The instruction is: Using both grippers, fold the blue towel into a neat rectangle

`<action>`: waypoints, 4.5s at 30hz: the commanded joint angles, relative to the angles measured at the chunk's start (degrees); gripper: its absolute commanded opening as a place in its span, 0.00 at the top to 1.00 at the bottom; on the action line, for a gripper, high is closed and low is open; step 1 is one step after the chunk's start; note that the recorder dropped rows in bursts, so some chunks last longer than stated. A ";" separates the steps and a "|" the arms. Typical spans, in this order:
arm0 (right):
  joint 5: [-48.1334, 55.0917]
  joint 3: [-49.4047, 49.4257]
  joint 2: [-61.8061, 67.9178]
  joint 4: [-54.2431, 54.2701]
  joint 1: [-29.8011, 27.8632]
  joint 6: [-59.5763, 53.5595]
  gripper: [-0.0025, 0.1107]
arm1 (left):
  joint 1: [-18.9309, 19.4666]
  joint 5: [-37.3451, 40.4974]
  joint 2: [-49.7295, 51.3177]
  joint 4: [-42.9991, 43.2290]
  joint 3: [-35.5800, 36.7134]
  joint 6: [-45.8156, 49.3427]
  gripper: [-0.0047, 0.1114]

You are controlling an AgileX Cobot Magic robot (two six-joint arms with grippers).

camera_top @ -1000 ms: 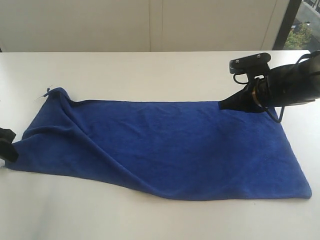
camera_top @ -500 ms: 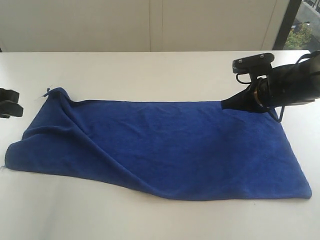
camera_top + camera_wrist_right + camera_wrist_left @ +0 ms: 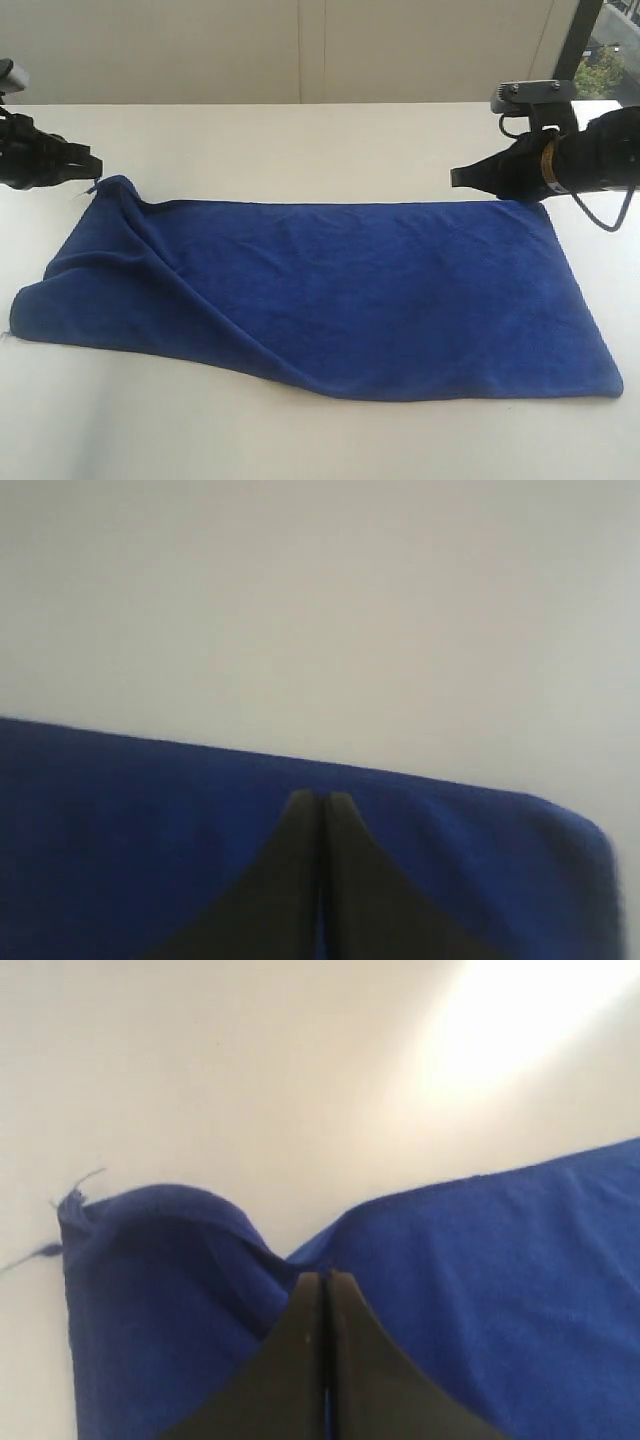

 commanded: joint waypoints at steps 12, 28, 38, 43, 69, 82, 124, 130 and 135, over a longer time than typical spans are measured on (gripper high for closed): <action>-6.24 -0.54 -1.06 -14.59 -0.67 14.96 0.98 | -0.13 -1.01 9.28 3.30 -4.85 -2.38 0.96; -15.88 -1.70 -5.37 -14.59 0.41 13.33 0.98 | -0.13 2.88 9.28 4.94 -5.39 -3.05 0.96; 34.43 0.19 -4.87 -7.62 0.41 9.59 0.98 | -0.13 2.88 9.28 4.94 -5.39 -3.05 0.96; 50.26 -0.03 -4.87 17.91 0.41 -20.65 0.98 | -0.13 3.32 9.28 4.58 -5.39 -3.05 0.96; 18.91 -9.48 10.85 89.43 -3.04 -91.04 0.98 | -4.05 -3.10 12.11 21.09 -11.31 -18.32 0.96; 16.70 -9.48 12.05 89.59 -3.57 -91.04 0.98 | -4.05 -6.43 14.70 25.10 -11.31 -18.21 0.96; 18.12 -9.48 12.05 89.47 -7.11 -91.43 0.98 | -2.16 -6.33 13.72 30.62 -14.03 -23.61 0.96; 18.12 -9.48 12.05 89.47 -7.11 -91.43 0.98 | -3.43 -14.47 14.79 29.75 -14.03 -23.61 0.96; 17.97 -9.48 12.05 89.47 -7.11 -91.43 0.98 | -4.18 -15.67 15.70 28.41 -15.93 -23.81 0.96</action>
